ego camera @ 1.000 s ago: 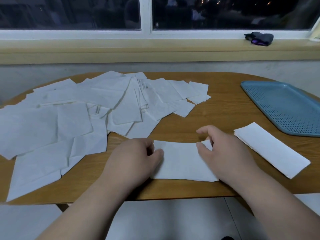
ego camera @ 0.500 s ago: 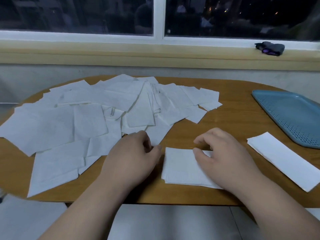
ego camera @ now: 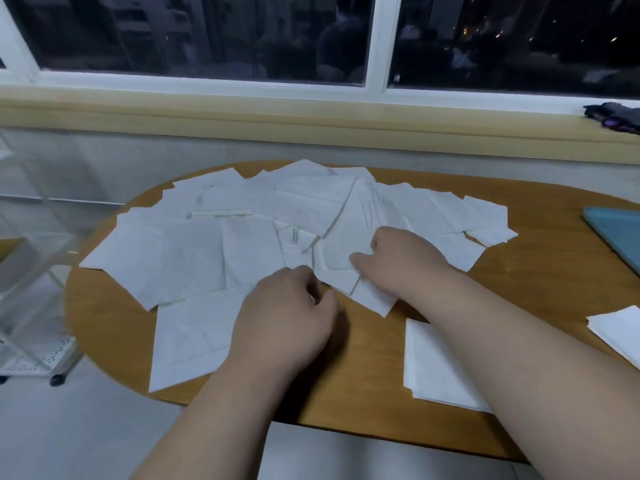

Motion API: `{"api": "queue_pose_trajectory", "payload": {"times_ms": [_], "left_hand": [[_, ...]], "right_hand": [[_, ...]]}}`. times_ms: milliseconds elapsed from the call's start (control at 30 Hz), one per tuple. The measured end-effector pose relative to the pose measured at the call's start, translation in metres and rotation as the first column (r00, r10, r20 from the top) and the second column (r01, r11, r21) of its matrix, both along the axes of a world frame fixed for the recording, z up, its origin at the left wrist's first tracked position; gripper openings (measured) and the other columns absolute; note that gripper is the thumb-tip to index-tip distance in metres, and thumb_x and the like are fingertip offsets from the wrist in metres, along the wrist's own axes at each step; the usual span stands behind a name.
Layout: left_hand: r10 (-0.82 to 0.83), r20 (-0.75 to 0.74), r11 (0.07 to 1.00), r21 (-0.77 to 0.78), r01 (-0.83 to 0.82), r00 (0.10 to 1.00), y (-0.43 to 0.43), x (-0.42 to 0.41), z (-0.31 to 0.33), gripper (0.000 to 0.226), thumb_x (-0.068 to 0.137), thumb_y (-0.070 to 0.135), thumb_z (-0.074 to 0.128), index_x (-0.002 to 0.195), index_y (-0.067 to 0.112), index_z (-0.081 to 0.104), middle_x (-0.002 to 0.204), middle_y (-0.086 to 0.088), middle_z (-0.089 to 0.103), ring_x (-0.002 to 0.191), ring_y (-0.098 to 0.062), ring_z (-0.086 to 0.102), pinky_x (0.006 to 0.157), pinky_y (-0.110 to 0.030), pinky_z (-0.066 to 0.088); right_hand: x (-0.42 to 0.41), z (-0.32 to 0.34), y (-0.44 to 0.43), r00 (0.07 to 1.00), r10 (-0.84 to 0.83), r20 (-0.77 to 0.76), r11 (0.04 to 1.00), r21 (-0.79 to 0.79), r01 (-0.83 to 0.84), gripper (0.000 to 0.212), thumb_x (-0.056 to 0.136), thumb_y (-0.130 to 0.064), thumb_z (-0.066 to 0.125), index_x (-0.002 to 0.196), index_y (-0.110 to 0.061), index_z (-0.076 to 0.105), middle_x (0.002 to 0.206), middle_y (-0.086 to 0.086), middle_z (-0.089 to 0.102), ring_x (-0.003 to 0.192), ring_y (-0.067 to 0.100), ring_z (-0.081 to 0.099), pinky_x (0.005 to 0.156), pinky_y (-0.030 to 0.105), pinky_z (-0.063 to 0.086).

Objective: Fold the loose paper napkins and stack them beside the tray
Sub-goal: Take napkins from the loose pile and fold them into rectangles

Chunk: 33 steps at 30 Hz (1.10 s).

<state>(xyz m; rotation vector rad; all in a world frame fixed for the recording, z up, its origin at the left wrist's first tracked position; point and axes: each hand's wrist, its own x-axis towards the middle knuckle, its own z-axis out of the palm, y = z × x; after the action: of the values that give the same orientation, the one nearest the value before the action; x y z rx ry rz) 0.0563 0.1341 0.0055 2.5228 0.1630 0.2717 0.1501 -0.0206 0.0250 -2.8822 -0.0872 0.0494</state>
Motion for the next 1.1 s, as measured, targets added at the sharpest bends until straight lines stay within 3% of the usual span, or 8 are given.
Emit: {"api": "queue_pose_trajectory", "payload": {"times_ms": [100, 200, 467, 633, 733, 800, 900, 1100], "left_hand": [[-0.008, 0.002, 1.000, 0.000, 0.008, 1.000, 0.002, 0.002, -0.001, 0.019, 0.087, 0.045, 0.053, 0.081, 0.029, 0.059, 0.082, 0.010, 0.059, 0.080, -0.009, 0.056, 0.066, -0.028, 0.044], [-0.016, -0.005, 1.000, -0.018, 0.016, 1.000, 0.003, 0.002, -0.001, 0.019, 0.088, 0.045, 0.053, 0.081, 0.029, 0.059, 0.083, 0.010, 0.059, 0.082, -0.010, 0.057, 0.067, -0.029, 0.044], [-0.015, -0.015, 0.998, -0.056, 0.014, 1.000, 0.001, 0.000, 0.001, 0.019, 0.087, 0.044, 0.054, 0.079, 0.029, 0.059, 0.083, 0.011, 0.060, 0.080, -0.008, 0.057, 0.065, -0.028, 0.045], [-0.038, 0.008, 0.986, -0.160, 0.039, 0.999, -0.008, -0.004, 0.007, 0.019, 0.088, 0.044, 0.057, 0.077, 0.029, 0.060, 0.083, 0.012, 0.061, 0.076, -0.004, 0.058, 0.061, -0.025, 0.043], [-0.089, 0.051, 0.956, -0.278, 0.100, 0.995, -0.018, -0.008, 0.011, 0.011, 0.088, 0.045, 0.059, 0.087, 0.033, 0.061, 0.091, 0.015, 0.061, 0.077, -0.003, 0.058, 0.062, -0.025, 0.041], [-0.134, 0.079, 0.925, -0.346, 0.153, 0.988, -0.027, -0.013, 0.014, 0.017, 0.087, 0.047, 0.059, 0.101, 0.038, 0.059, 0.101, 0.018, 0.058, 0.082, 0.002, 0.057, 0.066, -0.022, 0.041], [-0.223, 0.060, 0.883, -0.411, 0.227, 0.973, -0.041, -0.020, 0.018, 0.037, 0.085, 0.055, 0.057, 0.120, 0.045, 0.051, 0.113, 0.026, 0.054, 0.093, 0.004, 0.055, 0.071, -0.017, 0.040], [-0.472, -0.030, 0.769, -0.503, 0.395, 0.881, -0.072, -0.029, 0.011, 0.041, 0.085, 0.059, 0.066, 0.122, 0.051, 0.053, 0.106, 0.034, 0.059, 0.089, 0.008, 0.057, 0.075, -0.019, 0.042]], "right_hand": [[0.009, -0.005, 0.002, 0.999, -0.041, 0.002, 0.999, 0.033, 0.041, 0.026, 0.090, -0.045, 0.056, 0.089, -0.021, 0.047, 0.086, -0.004, 0.055, 0.076, 0.018, 0.054, 0.054, 0.031, 0.035], [0.013, -0.010, 0.004, 0.998, -0.057, 0.009, 0.992, 0.114, 0.056, 0.021, 0.090, -0.032, 0.061, 0.105, -0.022, 0.052, 0.099, -0.005, 0.057, 0.087, 0.018, 0.056, 0.062, 0.031, 0.042], [0.006, 0.003, -0.005, 0.977, -0.215, 0.003, 0.878, 0.438, 0.191, 0.050, 0.085, -0.014, 0.065, 0.134, -0.021, 0.055, 0.127, -0.002, 0.057, 0.107, 0.020, 0.055, 0.080, 0.032, 0.046], [-0.040, 0.024, -0.041, 0.967, -0.253, -0.032, 0.634, 0.749, 0.191, 0.013, 0.082, -0.011, 0.064, 0.085, -0.017, 0.076, 0.091, 0.002, 0.074, 0.088, 0.029, 0.070, 0.085, 0.054, 0.058], [-0.078, 0.031, -0.074, 0.980, -0.188, -0.066, 0.569, 0.806, 0.164, 0.008, 0.082, -0.016, 0.064, 0.082, -0.014, 0.072, 0.092, 0.004, 0.076, 0.091, 0.032, 0.072, 0.091, 0.058, 0.056], [-0.103, 0.034, -0.096, 0.984, -0.160, -0.079, 0.522, 0.839, 0.152, 0.007, 0.083, -0.013, 0.064, 0.080, -0.011, 0.070, 0.090, 0.010, 0.075, 0.087, 0.034, 0.070, 0.081, 0.054, 0.055], [-0.134, 0.034, -0.120, 0.983, -0.129, -0.133, 0.396, 0.901, 0.174, 0.018, 0.087, -0.001, 0.061, 0.074, -0.012, 0.068, 0.076, 0.012, 0.066, 0.069, 0.024, 0.062, 0.056, 0.033, 0.045], [-0.150, 0.024, -0.145, 0.970, -0.066, -0.234, 0.253, 0.936, 0.243, 0.008, 0.072, -0.007, 0.068, 0.075, -0.015, 0.067, 0.081, 0.015, 0.061, 0.072, 0.025, 0.057, 0.057, 0.033, 0.040]]}}
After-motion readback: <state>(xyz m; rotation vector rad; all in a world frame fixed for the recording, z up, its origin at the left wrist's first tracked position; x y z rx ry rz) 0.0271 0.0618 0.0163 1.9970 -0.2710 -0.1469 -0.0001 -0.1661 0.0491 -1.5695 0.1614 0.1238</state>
